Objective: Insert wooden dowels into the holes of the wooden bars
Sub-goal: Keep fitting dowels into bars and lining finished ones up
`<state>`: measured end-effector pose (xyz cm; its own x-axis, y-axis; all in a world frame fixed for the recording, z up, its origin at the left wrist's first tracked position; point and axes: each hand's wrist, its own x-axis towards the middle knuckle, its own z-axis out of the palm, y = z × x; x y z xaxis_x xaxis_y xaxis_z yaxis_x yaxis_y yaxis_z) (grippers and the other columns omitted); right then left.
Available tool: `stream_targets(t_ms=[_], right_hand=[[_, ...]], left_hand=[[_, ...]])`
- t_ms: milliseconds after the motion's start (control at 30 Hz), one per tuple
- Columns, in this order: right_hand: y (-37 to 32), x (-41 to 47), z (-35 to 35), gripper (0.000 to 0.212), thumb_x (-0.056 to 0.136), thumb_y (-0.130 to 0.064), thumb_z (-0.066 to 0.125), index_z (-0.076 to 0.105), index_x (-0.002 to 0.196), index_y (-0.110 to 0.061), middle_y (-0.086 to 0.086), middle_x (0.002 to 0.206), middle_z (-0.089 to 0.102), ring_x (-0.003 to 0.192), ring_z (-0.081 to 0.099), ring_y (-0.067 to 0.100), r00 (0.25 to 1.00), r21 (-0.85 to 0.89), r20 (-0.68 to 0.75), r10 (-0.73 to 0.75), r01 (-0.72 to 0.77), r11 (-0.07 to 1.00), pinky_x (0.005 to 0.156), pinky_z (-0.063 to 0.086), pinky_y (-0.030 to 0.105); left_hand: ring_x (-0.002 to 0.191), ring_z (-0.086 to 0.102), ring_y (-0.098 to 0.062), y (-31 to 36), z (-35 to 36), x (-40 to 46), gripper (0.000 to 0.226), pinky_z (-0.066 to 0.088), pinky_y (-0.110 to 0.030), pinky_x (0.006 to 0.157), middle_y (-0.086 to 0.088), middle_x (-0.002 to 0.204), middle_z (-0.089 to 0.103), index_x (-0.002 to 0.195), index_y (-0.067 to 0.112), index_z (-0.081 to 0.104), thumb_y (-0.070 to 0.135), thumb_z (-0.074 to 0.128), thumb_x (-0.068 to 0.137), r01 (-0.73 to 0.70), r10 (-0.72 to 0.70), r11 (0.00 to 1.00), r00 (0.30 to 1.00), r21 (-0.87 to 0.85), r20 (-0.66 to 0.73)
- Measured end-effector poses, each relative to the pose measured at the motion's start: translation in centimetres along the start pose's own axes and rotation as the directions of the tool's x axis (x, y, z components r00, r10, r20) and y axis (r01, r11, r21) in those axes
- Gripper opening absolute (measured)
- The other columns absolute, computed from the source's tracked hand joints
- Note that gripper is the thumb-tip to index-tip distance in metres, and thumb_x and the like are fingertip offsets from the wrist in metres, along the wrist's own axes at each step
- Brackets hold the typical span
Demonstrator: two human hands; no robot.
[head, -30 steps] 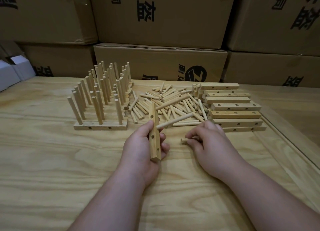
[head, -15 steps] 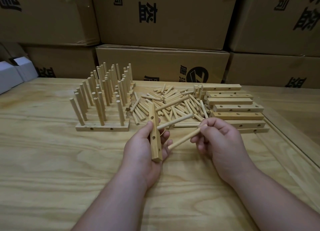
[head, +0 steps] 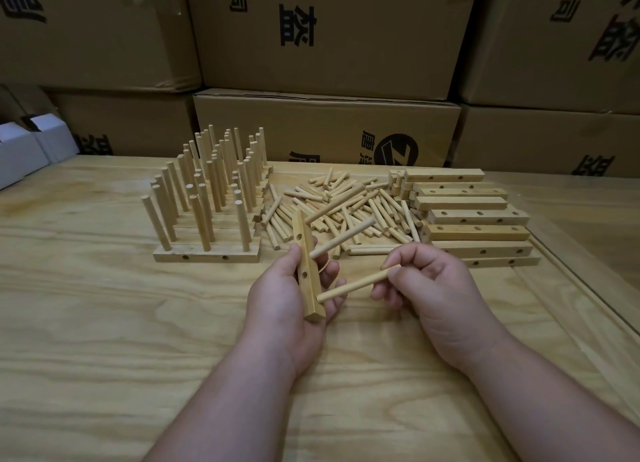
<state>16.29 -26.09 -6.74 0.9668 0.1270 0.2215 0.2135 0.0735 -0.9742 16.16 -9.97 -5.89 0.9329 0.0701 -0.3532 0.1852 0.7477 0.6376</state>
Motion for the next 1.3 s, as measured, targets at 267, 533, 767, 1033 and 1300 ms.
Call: stream_targets(t_ms=[267,533,767,1033,1300], right_hand=[[-0.2,0.0,-0.2,0.005,0.077,-0.014,0.063,0.064,0.073,-0.011,0.013,0.054,0.063,0.051,0.055,0.017,0.999,0.009,0.042,-0.007,0.007,1.000,0.052,0.048,0.024],[-0.1,0.2,-0.7,0.021,0.076,-0.027,0.072,0.062,0.057,-0.023,0.011,0.049,0.058,0.049,0.053,0.018,0.993,-0.003,0.117,0.011,-0.011,1.000,0.056,0.048,0.023],[0.1,0.3,-0.9,0.028,0.073,-0.043,0.070,0.061,0.056,-0.023,0.009,0.047,0.057,0.047,0.051,0.019,0.991,-0.029,0.129,0.017,-0.013,0.999,0.059,0.046,0.025],[-0.5,-0.3,-0.3,0.046,0.092,-0.043,0.051,0.061,0.057,-0.014,0.005,0.040,0.051,0.042,0.046,0.015,0.990,-0.251,0.138,0.026,0.010,0.968,0.058,0.045,0.027],[-0.9,-0.8,-0.1,0.041,0.099,-0.042,0.043,0.056,0.066,-0.023,-0.011,0.052,0.054,0.053,0.052,0.006,0.968,-0.543,0.188,-0.164,0.242,0.804,0.053,0.040,0.017]], left_hand=[[0.063,0.065,-0.015,0.0,-0.1,-0.1,0.030,0.056,-0.032,0.060,-0.002,0.070,0.068,0.110,0.016,0.072,0.033,0.048,0.104,-0.001,0.001,1.000,1.000,-0.023,-0.017],[0.063,0.065,-0.015,0.0,0.0,-0.2,0.030,0.057,-0.033,0.059,0.000,0.069,0.069,0.107,0.016,0.073,0.033,0.049,0.104,-0.005,0.005,1.000,0.999,-0.010,-0.045],[0.061,0.066,-0.014,0.0,-0.1,-0.2,0.030,0.057,-0.032,0.057,-0.001,0.067,0.069,0.107,0.016,0.074,0.033,0.049,0.104,-0.009,0.009,1.000,0.999,0.002,-0.041],[0.056,0.069,-0.014,-0.4,-0.2,0.1,0.027,0.059,-0.034,0.063,-0.001,0.065,0.071,0.108,0.019,0.072,0.035,0.051,0.103,-0.059,0.062,0.996,0.997,0.067,-0.052],[0.059,0.069,-0.014,-0.4,-0.3,0.2,0.029,0.058,-0.033,0.055,0.000,0.069,0.073,0.110,0.020,0.072,0.035,0.049,0.104,-0.088,0.093,0.994,0.993,0.071,-0.070]])
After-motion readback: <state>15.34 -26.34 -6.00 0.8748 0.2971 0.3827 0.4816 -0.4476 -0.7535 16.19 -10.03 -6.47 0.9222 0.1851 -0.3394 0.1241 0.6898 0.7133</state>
